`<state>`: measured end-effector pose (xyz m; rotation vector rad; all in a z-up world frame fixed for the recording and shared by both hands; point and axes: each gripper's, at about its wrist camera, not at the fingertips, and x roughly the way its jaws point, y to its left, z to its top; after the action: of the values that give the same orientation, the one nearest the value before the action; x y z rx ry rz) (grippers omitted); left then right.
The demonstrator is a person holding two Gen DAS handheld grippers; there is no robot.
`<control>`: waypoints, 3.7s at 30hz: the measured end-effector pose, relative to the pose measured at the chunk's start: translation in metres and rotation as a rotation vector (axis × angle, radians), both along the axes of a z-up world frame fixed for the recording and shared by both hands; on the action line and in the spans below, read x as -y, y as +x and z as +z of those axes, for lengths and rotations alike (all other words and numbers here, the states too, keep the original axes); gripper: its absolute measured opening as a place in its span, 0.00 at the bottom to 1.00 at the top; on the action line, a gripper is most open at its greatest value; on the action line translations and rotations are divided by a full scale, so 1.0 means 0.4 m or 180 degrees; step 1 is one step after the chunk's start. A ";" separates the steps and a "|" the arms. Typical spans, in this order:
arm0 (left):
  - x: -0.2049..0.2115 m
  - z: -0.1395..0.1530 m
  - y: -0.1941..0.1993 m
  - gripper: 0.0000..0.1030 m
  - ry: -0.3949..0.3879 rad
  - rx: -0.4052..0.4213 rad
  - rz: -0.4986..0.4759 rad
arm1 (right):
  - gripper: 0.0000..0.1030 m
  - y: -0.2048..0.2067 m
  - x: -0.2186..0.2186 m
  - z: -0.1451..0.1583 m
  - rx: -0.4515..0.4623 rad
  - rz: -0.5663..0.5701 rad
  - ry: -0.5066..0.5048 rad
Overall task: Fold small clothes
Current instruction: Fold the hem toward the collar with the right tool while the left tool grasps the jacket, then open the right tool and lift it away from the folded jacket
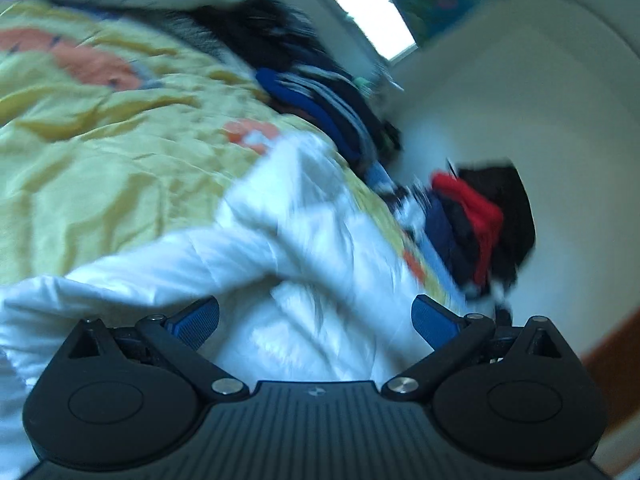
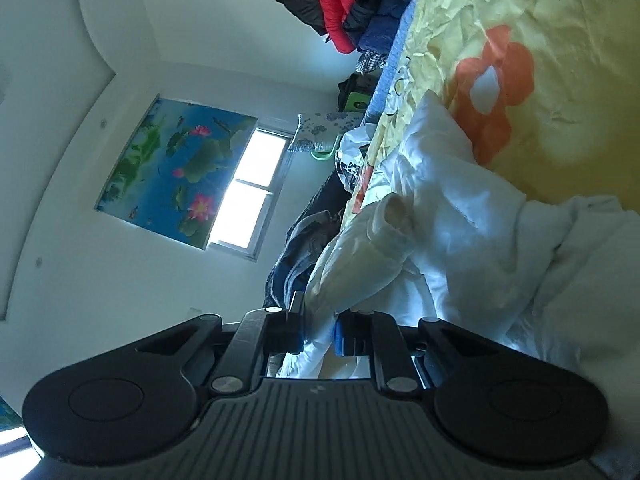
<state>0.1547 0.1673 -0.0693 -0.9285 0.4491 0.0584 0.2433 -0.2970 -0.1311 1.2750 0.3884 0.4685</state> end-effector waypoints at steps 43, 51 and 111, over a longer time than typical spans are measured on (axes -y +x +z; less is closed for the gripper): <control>0.040 -0.040 0.142 0.44 0.1540 -0.0494 0.0014 | 0.10 -0.176 0.009 0.006 -0.0509 0.0295 -0.0591; 0.005 -0.054 0.120 0.61 0.1231 -0.0234 -0.0075 | 0.42 -0.230 0.009 0.061 -0.0482 0.0078 -0.0890; -0.121 0.065 -0.139 0.83 0.0901 0.0212 0.0255 | 0.98 -0.414 -0.120 0.300 0.0526 0.0715 -0.3729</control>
<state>0.0990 0.2156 -0.0432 -0.6676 0.3316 0.1597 0.0778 -0.2492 -0.0112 0.0571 0.5475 0.4182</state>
